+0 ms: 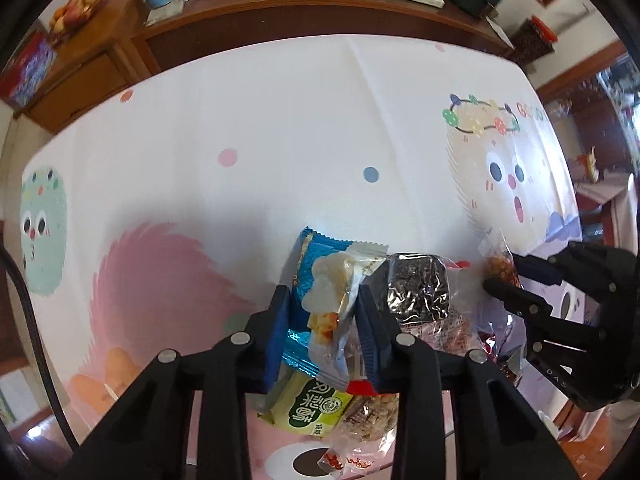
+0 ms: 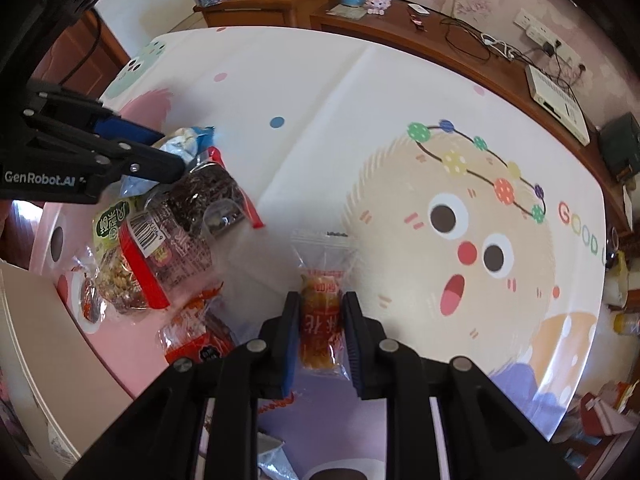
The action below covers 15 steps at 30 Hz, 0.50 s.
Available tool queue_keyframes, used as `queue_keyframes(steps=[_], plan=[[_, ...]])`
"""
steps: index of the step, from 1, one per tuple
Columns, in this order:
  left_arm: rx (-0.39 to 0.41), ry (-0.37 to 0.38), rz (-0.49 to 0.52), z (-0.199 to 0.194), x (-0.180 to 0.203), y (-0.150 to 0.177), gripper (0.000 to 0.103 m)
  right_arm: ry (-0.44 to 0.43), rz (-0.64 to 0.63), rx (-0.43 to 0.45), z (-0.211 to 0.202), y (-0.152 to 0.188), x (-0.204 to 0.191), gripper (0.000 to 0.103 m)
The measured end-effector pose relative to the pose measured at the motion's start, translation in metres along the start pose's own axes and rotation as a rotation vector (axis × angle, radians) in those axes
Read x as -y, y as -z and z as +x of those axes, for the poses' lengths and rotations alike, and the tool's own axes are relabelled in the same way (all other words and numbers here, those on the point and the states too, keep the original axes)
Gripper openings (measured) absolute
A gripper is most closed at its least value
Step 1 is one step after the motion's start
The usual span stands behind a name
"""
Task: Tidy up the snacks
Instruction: 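Grasp the blue-and-white wrapped snack with left gripper while right grasps red-labelled pack, then carry the blue snack and red-labelled pack over the white tray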
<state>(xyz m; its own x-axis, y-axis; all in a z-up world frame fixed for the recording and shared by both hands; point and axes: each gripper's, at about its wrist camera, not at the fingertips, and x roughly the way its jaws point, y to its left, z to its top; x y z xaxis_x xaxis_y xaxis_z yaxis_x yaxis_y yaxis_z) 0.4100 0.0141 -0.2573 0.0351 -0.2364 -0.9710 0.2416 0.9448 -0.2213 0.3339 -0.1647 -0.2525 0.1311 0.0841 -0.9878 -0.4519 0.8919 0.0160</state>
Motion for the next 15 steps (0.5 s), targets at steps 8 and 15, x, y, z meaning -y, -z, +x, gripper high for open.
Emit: queue_keyframes(steps=[8, 15], plan=[[0.086, -0.067, -0.052, -0.022, -0.007, 0.020, 0.028, -0.032, 0.071, 0.043, -0.022, 0.009, 0.004, 0.021], [0.178, -0.113, -0.030, -0.082, 0.012, 0.059, 0.028, -0.055, 0.131, 0.113, -0.067, 0.026, -0.007, 0.021]])
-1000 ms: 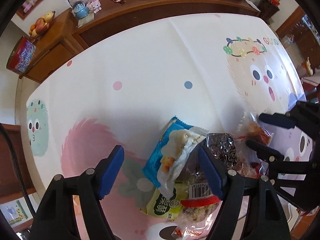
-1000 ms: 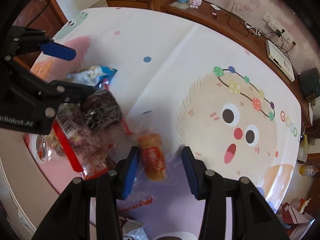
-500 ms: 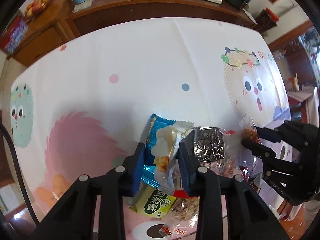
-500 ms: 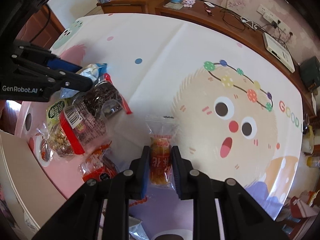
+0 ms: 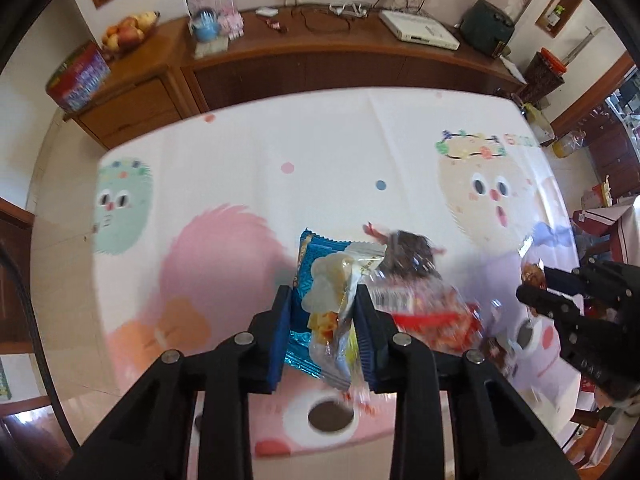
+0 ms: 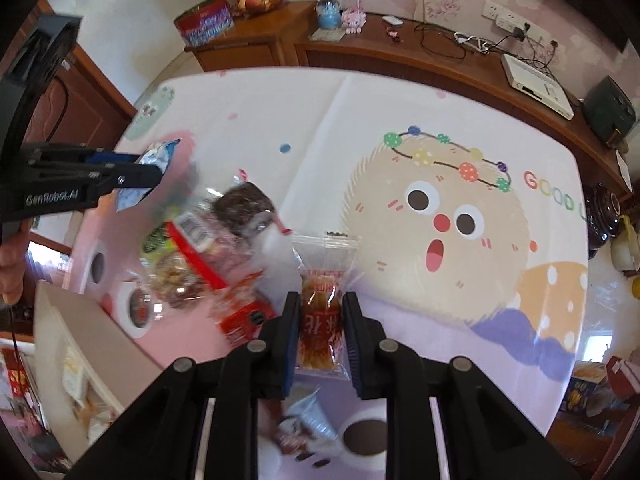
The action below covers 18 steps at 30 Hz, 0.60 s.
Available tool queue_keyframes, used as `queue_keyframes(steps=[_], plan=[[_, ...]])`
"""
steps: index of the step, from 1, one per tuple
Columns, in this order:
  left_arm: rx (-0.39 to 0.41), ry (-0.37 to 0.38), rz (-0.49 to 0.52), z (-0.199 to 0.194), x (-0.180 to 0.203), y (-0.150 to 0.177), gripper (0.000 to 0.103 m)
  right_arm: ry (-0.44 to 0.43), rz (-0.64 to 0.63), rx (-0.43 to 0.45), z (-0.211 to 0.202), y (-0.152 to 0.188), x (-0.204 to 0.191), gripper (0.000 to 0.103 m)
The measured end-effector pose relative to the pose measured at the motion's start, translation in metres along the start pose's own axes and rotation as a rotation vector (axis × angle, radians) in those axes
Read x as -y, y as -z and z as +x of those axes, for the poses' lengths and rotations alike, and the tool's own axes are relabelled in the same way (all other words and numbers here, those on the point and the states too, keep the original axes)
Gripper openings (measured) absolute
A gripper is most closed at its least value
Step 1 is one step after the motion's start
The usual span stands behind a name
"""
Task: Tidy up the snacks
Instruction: 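Carry the blue snack and red-labelled pack over the white tray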
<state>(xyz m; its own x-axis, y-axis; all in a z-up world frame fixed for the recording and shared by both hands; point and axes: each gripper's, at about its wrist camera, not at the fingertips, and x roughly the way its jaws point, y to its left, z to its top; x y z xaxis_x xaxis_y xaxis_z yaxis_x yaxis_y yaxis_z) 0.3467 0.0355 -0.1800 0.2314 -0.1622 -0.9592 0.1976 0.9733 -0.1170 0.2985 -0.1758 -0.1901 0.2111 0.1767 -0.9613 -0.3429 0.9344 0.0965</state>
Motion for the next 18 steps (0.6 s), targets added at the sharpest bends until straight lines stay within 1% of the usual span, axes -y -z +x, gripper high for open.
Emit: queue_keyframes(steps=[5, 7, 12, 16, 18], plan=[[0.070, -0.003, -0.002, -0.064, 0.001, 0.037, 0.028, -0.021, 0.053, 0.062, -0.046, 0.016, -0.016, 0.021], [0.100, 0.010, -0.012, -0.089, 0.005, 0.055, 0.028, -0.025, 0.067, 0.091, -0.069, 0.027, -0.027, 0.021], [0.163, 0.039, -0.038, -0.148, 0.007, 0.109, 0.028, -0.032, 0.098, 0.156, -0.122, 0.058, -0.059, 0.021], [0.205, 0.031, -0.040, -0.176, 0.014, 0.149, 0.028, -0.041, 0.136, 0.183, -0.152, 0.089, -0.083, 0.021], [0.229, 0.001, -0.033, -0.185, 0.020, 0.168, 0.028, -0.043, 0.150, 0.193, -0.162, 0.103, -0.094, 0.021]])
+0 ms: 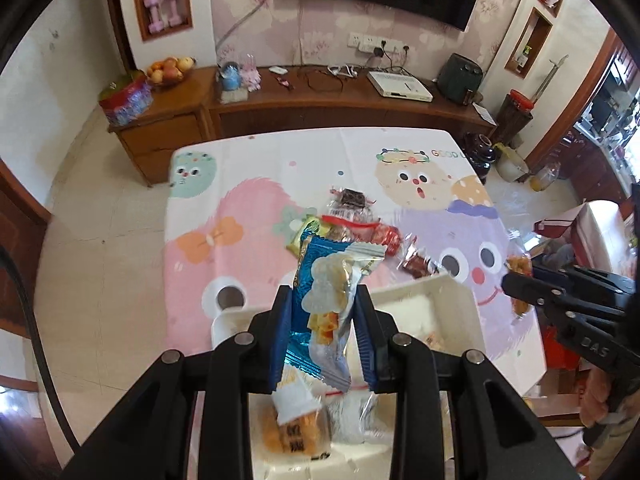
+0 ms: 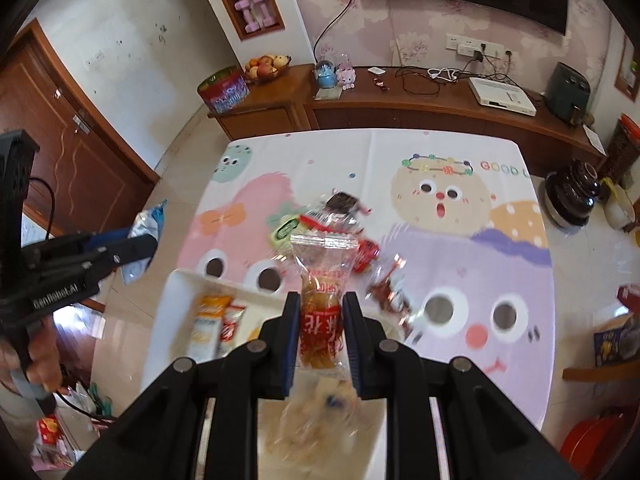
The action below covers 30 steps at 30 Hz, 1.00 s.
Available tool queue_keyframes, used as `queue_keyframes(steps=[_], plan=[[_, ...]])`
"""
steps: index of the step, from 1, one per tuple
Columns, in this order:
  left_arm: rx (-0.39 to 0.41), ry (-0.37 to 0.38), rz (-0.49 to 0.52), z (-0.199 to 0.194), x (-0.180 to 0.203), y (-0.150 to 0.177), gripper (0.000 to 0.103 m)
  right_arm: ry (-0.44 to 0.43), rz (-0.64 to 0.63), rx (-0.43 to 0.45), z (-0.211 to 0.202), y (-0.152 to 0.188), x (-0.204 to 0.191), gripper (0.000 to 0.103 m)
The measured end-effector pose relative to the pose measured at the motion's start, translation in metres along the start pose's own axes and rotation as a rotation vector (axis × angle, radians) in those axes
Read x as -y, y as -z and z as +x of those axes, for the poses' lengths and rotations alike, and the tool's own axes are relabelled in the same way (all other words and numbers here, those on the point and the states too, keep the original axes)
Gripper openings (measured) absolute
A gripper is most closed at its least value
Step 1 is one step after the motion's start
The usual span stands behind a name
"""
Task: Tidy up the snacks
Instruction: 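Carry the blue snack and red-labelled pack over the white tray, then lower both snacks into the tray and open both grippers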
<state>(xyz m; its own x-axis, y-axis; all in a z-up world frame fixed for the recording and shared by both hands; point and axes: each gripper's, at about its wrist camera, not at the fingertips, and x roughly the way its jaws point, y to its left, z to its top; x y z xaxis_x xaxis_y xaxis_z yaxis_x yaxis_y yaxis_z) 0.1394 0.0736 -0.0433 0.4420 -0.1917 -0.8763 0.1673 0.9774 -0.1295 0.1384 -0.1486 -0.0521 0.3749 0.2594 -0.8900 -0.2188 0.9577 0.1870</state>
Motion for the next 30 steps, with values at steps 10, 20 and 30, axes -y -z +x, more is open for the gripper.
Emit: queue_keyframes(steps=[10, 20, 30], plan=[[0.039, -0.063, 0.016, -0.016, 0.013, 0.065, 0.028, 0.041, 0.077, 0.048, -0.027, 0.066, -0.035, 0.021], [-0.061, -0.147, 0.115, 0.016, 0.034, 0.102, 0.028, 0.104, 0.096, 0.073, -0.007, 0.110, -0.056, 0.021], [-0.114, -0.207, 0.167, 0.035, 0.046, 0.118, 0.028, 0.133, 0.117, 0.065, 0.012, 0.131, -0.054, 0.022]])
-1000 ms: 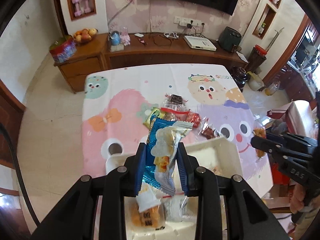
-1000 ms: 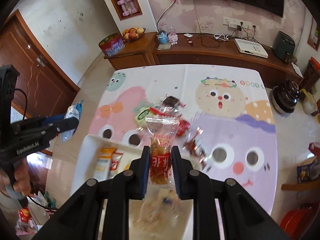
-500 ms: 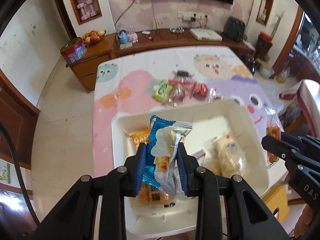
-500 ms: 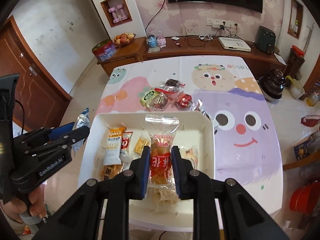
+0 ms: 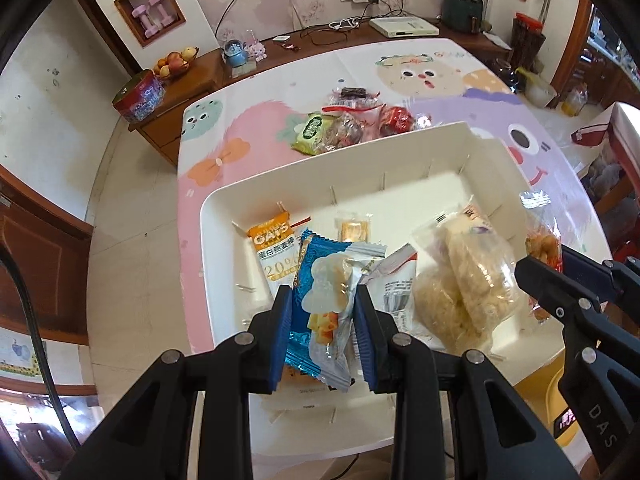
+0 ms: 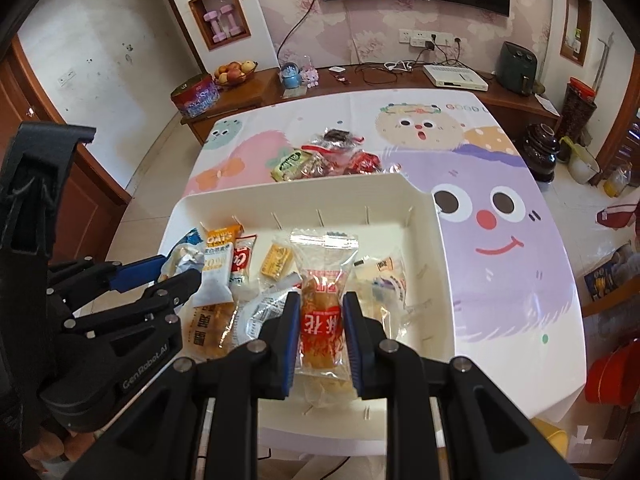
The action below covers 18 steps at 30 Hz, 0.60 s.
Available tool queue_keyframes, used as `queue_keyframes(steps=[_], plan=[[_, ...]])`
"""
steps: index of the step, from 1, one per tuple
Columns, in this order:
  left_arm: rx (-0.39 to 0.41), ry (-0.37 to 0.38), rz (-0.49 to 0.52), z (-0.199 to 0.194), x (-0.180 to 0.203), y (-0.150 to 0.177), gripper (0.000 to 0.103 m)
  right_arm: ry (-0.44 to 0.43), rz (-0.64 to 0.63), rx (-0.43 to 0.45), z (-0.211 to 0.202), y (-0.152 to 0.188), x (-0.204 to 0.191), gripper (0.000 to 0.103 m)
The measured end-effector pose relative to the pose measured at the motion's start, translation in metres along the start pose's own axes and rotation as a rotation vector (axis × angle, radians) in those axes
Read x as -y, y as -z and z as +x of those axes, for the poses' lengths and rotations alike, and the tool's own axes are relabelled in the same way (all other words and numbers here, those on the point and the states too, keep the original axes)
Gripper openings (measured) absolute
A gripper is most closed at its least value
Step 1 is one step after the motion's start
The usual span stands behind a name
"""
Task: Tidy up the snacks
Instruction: 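Lower both snacks into the tray and open both grippers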
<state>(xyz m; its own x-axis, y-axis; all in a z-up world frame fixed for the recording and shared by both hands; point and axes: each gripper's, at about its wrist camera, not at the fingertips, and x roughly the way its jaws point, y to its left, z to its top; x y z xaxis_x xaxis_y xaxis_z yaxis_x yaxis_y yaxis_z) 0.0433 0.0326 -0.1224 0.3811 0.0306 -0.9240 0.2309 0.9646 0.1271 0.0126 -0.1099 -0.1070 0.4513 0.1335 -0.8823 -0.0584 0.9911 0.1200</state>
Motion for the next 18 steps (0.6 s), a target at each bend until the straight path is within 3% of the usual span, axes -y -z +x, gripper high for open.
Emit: queue_keyframes(steps=[4, 6, 8, 10, 14, 18], plan=[[-0.009, -0.034, -0.004, 0.004, -0.001, 0.003, 0.030, -0.011, 0.015, -0.016, 0.008, 0.008, 0.002, 0.022], [-0.011, -0.053, -0.003, 0.004, -0.001, 0.004, 0.040, -0.021, 0.017, -0.027, 0.010, 0.011, 0.002, 0.023], [-0.012, -0.074, 0.002, 0.004, -0.001, 0.006, 0.070, -0.028, 0.021, -0.023, 0.009, 0.014, 0.002, 0.027], [0.002, -0.096, 0.007, 0.002, 0.000, 0.008, 0.078, -0.025, 0.021, -0.008, 0.006, 0.016, 0.001, 0.033], [0.013, -0.122, 0.037, 0.000, 0.005, 0.011, 0.080, -0.011, 0.005, 0.035, -0.003, 0.017, -0.003, 0.044], [0.017, -0.124, 0.039, -0.002, 0.007, 0.012, 0.080, -0.013, -0.009, 0.069, -0.015, 0.017, -0.005, 0.046]])
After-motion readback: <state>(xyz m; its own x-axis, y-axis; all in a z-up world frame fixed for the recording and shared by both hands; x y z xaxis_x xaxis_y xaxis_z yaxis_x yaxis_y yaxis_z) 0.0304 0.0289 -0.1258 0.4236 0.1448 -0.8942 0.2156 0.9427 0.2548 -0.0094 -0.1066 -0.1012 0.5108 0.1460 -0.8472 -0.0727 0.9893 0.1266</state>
